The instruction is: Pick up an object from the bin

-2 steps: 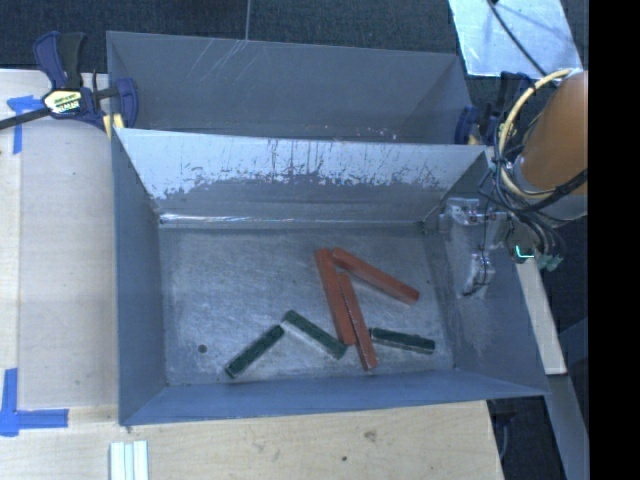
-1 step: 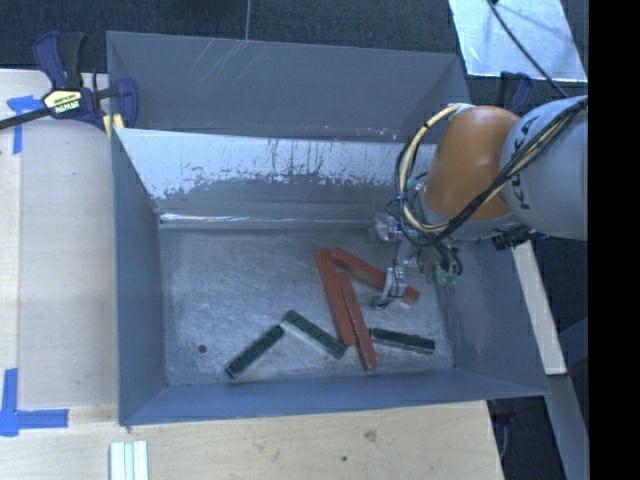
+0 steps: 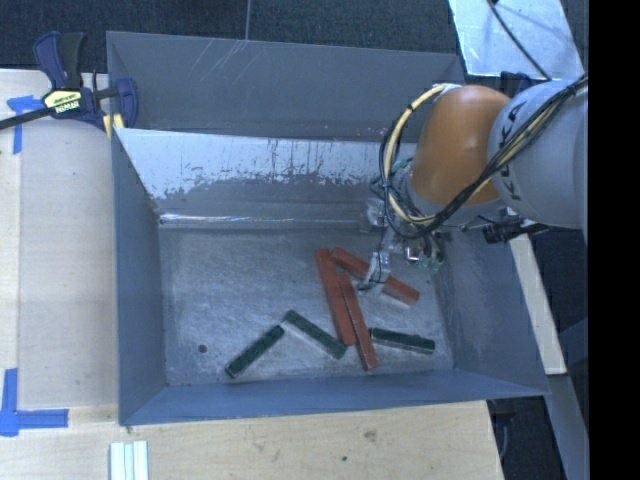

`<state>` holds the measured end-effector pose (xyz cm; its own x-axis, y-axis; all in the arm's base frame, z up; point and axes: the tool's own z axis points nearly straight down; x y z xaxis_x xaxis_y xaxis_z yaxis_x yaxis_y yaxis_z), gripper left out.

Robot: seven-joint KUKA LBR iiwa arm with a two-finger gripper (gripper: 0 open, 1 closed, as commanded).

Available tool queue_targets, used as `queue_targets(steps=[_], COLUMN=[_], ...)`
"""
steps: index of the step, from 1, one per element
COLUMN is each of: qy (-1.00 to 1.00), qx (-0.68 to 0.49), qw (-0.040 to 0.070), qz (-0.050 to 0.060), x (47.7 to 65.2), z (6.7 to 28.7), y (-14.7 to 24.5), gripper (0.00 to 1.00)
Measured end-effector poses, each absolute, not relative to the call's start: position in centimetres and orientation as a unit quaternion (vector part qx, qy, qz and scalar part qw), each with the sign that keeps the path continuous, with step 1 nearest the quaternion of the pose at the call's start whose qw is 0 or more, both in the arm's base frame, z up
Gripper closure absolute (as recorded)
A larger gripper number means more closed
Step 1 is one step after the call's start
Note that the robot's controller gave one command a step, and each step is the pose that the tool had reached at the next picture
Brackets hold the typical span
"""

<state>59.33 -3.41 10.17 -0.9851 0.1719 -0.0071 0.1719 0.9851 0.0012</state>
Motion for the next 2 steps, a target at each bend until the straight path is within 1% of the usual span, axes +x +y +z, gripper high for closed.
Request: queue_targets(steps=[1, 2], qy=[0.976, 0.945], qx=[0.218, 0.328], qw=[0.004, -0.001], qz=[0.001, 0.000], x=[59.2, 58.7], z=[10.5, 7.1], y=[0.0, -0.9], gripper=[0.00, 0.00])
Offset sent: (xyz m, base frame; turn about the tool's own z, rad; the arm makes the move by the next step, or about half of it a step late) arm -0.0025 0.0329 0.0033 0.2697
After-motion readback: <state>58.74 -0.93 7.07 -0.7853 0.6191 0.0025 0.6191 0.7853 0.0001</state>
